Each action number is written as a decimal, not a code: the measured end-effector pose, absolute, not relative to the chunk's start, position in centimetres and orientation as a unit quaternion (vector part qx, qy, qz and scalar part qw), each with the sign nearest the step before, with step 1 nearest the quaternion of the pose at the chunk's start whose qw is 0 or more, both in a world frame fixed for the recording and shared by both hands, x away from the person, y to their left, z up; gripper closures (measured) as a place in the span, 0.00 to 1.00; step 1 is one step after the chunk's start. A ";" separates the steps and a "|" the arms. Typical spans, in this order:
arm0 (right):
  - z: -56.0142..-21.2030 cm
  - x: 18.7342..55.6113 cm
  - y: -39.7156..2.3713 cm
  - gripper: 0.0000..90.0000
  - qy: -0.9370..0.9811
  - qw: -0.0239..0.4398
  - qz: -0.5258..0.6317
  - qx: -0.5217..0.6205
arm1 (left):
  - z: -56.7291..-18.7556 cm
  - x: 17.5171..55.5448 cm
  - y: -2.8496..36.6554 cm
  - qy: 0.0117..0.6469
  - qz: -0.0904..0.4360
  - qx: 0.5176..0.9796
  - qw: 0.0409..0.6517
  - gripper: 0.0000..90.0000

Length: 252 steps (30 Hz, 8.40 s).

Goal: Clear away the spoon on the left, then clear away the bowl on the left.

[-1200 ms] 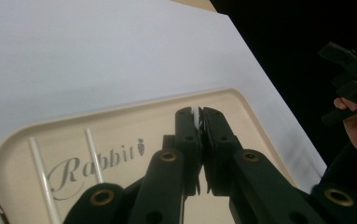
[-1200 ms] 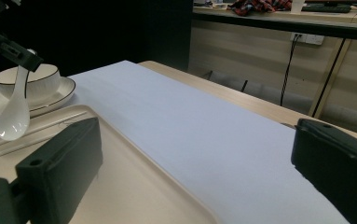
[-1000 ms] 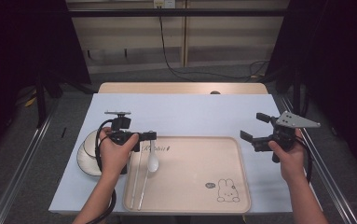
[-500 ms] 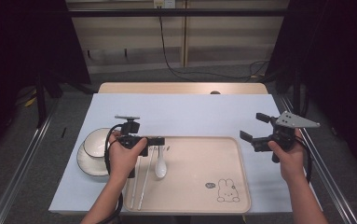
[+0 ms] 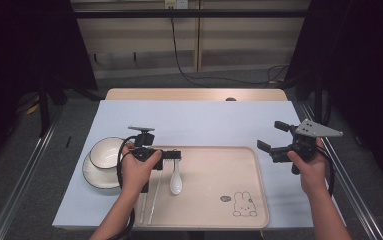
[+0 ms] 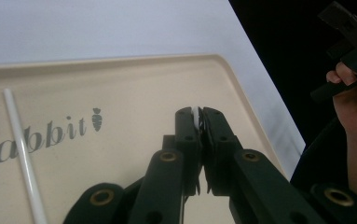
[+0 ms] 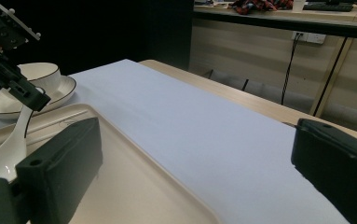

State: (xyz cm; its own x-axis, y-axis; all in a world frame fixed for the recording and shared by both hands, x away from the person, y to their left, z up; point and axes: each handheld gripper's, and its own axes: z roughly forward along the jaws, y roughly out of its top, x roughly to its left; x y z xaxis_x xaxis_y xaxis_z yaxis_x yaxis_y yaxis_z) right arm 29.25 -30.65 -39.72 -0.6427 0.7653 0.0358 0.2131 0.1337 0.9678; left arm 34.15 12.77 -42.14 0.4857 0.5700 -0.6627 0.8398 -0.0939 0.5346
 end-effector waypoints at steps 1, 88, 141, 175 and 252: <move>-39.7 29.2 -30.6 0.02 0.711 0.246 0.562 0.344 | -42.3 34.2 12.7 0.486 -0.144 0.723 0.469 0.95; -39.7 29.2 -30.5 0.02 0.717 0.246 0.557 0.339 | -40.1 37.1 16.5 0.479 0.068 0.771 0.413 0.11; -39.8 29.3 -30.2 0.02 0.719 0.243 0.556 0.338 | -37.3 37.2 25.0 0.507 0.096 0.771 0.374 0.06; -39.8 29.3 -30.1 0.02 0.720 0.242 0.557 0.336 | -39.8 37.2 29.2 0.546 0.105 0.758 0.342 0.12; -39.7 29.2 -30.2 0.02 0.716 0.244 0.561 0.336 | -40.2 36.8 26.1 0.571 0.038 0.734 0.365 0.92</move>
State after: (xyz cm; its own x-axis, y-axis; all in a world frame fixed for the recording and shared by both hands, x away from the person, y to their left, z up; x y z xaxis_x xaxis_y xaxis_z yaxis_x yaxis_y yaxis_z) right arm 29.24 -30.22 -39.70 -0.6552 0.7549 0.0271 0.2065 0.1445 0.9677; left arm 36.75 26.13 -40.19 0.3440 0.8664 -0.3618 0.8108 -0.0798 0.5798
